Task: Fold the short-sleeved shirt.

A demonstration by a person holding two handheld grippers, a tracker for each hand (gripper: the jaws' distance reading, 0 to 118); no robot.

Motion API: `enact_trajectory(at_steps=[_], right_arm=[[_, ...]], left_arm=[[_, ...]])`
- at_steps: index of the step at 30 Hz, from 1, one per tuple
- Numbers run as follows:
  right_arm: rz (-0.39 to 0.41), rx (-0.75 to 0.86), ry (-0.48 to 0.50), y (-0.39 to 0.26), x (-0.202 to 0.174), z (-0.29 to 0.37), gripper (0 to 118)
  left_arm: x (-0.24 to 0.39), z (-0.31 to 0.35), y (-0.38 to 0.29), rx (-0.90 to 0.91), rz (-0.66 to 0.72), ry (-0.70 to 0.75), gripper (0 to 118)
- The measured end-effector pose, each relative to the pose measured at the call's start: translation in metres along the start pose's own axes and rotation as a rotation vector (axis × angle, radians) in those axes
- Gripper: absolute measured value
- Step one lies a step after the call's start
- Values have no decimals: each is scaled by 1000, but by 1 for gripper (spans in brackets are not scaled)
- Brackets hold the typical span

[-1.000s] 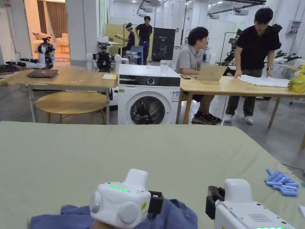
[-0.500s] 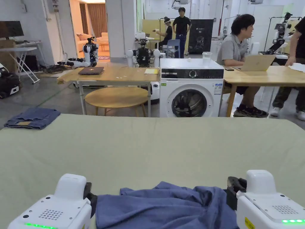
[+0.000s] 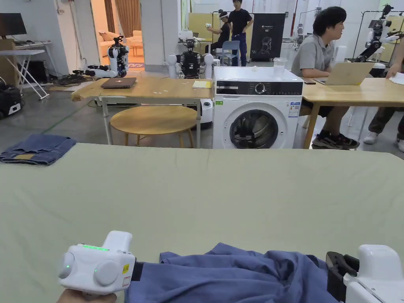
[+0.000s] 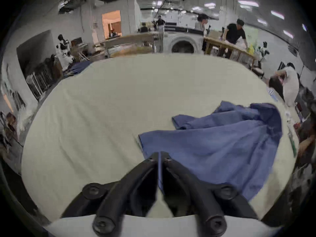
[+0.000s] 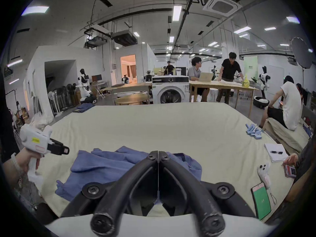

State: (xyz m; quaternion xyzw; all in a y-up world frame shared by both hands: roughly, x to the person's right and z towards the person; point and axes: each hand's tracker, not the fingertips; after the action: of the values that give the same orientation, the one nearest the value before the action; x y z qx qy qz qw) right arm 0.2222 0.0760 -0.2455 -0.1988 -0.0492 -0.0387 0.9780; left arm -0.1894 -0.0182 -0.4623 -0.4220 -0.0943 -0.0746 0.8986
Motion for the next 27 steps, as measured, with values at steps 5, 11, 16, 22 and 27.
enact_trajectory(at_steps=[5, 11, 16, 22, 27], right_arm=[[-15, -29, -44, -3, 27, -11, 0], [-16, -94, -144, -7, 72, -24, 0], [-41, -250, -192, -5, 120, -77, 0], [-53, -467, -106, -7, 131, -181, 58], [-15, -489, -178, -18, 119, -223, 116]], left_arm=[[4, -40, 10, -54, 35, 59, 95], [14, -55, 1, -127, 18, 26, 56], [41, -14, -9, -66, -67, 2, 0], [36, 41, -3, -1, -1, -12, 0], [31, 50, 2, 4, -4, -10, 0]])
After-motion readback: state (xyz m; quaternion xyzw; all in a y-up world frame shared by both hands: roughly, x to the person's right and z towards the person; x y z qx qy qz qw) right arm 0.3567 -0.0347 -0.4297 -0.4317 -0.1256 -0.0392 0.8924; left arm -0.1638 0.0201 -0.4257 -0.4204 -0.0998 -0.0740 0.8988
